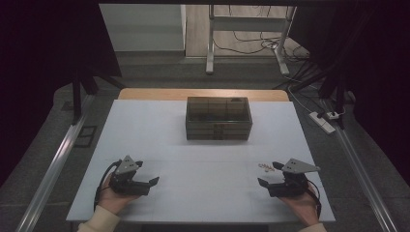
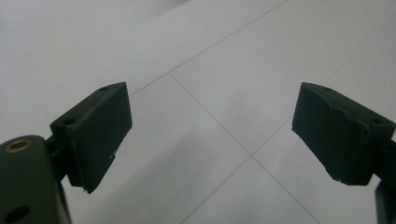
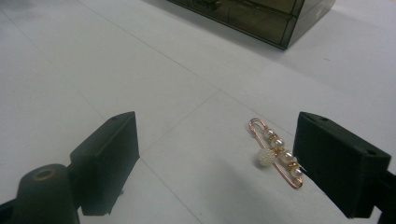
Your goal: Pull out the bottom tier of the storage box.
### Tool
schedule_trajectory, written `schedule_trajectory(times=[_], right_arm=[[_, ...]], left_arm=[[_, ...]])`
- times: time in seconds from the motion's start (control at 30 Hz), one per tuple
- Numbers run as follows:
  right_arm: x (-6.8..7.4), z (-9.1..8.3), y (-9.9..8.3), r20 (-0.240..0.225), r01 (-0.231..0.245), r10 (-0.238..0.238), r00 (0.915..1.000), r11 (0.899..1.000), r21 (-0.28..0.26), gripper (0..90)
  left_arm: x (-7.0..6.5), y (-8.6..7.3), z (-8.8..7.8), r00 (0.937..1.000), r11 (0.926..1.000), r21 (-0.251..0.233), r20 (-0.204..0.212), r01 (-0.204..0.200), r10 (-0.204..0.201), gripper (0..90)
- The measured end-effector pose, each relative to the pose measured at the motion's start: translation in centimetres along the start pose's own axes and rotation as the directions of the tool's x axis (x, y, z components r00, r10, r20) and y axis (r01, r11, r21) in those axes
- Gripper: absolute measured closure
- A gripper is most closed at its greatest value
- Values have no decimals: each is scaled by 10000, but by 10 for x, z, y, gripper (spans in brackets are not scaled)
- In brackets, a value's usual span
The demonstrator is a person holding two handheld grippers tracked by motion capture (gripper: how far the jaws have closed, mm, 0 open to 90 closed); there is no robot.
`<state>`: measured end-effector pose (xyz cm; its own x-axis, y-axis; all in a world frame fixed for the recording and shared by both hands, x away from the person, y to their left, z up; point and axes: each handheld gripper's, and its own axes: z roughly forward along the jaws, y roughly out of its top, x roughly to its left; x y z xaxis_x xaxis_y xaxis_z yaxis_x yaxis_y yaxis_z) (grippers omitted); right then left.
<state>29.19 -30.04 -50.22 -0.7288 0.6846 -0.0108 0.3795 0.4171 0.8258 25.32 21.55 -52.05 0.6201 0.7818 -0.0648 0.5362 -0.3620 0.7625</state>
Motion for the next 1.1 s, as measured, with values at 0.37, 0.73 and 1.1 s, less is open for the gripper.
schedule_trajectory(times=[0.37, 0.73, 1.1], right_arm=[[-3, 5, 0, 86, -119, 118, 9999, 9999, 68, 147], [-9, -2, -4, 25, -523, 524, 9986, 9985, -144, 146], [-4, 1, 0, 29, -426, 427, 9991, 9989, -199, 146]], left_arm=[[1, 1, 2, 9992, 10000, -4, 404, 45, -45, 126], [-4, 4, 7, 9994, 10000, 67, 345, -37, 35, 126], [-4, 1, 6, 9994, 10000, 63, 346, 44, -46, 126]])
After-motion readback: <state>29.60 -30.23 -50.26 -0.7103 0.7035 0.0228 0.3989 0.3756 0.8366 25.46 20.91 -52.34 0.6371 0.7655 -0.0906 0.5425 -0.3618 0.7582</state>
